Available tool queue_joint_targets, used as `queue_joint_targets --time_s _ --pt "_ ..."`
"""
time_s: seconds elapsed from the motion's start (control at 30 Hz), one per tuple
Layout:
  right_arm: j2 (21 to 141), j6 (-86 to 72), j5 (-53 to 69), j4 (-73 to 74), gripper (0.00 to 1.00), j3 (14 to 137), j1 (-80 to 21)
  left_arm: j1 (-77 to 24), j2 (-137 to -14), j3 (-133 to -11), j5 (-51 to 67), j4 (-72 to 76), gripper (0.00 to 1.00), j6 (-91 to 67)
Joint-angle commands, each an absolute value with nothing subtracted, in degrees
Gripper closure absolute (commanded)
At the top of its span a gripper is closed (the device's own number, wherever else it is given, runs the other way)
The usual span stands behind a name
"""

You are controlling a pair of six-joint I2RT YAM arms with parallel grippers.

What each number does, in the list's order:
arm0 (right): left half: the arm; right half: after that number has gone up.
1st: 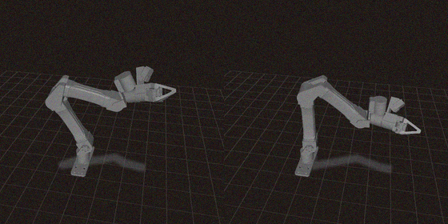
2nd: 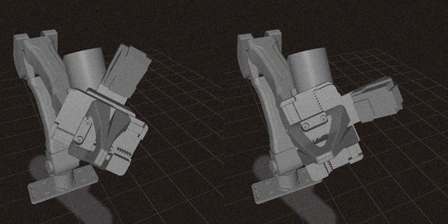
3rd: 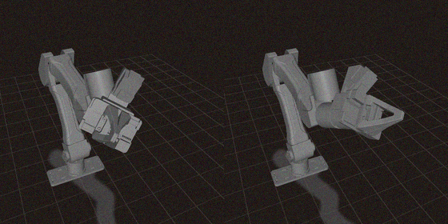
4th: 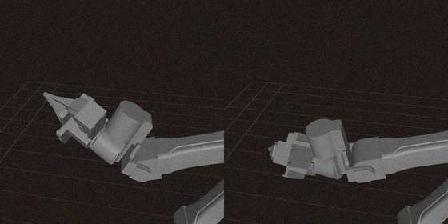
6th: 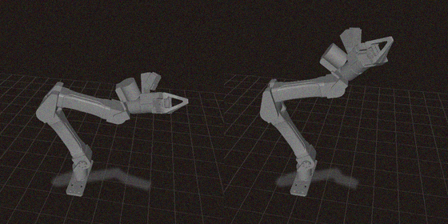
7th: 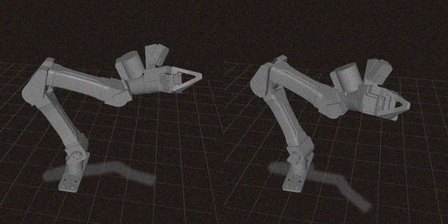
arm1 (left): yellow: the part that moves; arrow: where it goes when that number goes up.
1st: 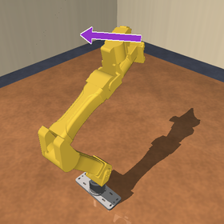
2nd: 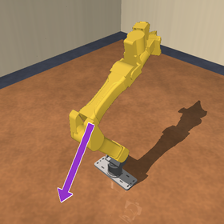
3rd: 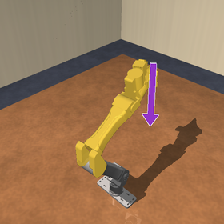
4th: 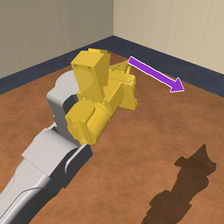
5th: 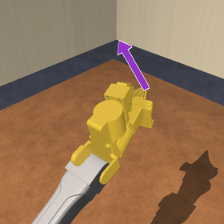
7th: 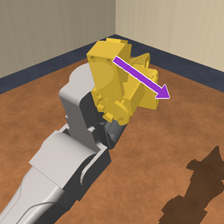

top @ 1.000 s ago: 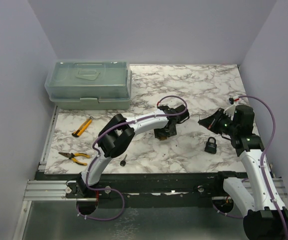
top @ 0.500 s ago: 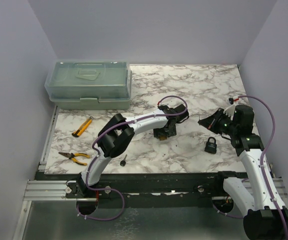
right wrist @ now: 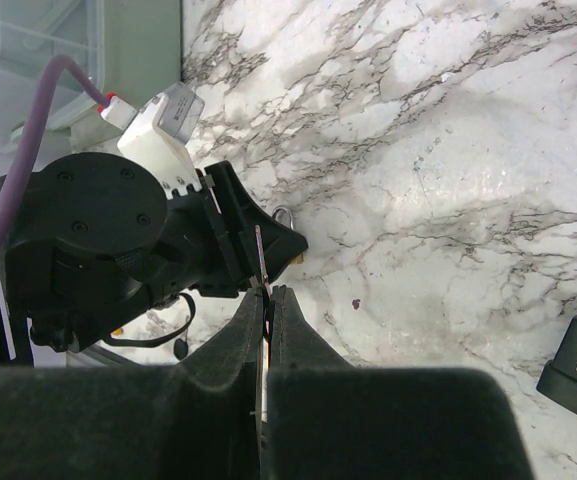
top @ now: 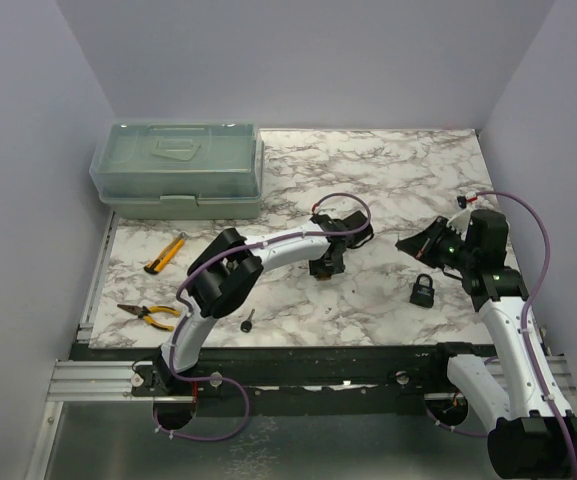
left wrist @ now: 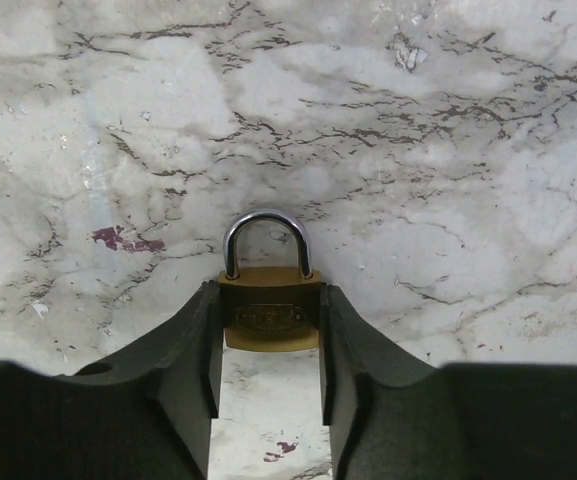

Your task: Unlock with the key

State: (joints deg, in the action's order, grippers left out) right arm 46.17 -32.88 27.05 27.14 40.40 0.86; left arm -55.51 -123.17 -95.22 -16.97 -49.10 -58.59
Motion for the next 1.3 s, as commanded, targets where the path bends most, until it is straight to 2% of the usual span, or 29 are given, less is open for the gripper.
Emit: queue_joint_targets --time_s 0.0,0.17,0.27,0.33,0.87,1.27 --pt "46.38 -32.57 28.93 27.55 1.0 39.9 1.23 -55.5 -124.21 -91.02 -14.56 -46.52 0.7 -57.64" --pt "46.62 -32.61 29.24 27.6 1.0 40.11 1.23 -55.46 -123.13 -90.03 -13.77 -44.68 0.89 -56.31" --pt "46.69 -32.69 29.77 27.6 1.0 40.24 1.23 -55.46 -121.86 -89.22 -13.86 -44.28 0.93 -55.91" --pt "46.69 -32.82 29.96 27.6 1.0 40.3 1.23 -55.48 -120.66 -88.68 -14.18 -44.06 1.0 -55.6" --pt "44.72 -35.66 35.7 22.32 1.0 37.36 1.23 -53.09 -109.25 -82.43 -13.89 -40.86 1.0 -55.31" --pt "42.81 -42.02 40.71 15.86 1.0 32.86 1.15 -48.98 -96.2 -74.99 -12.86 -34.43 1.0 -57.66"
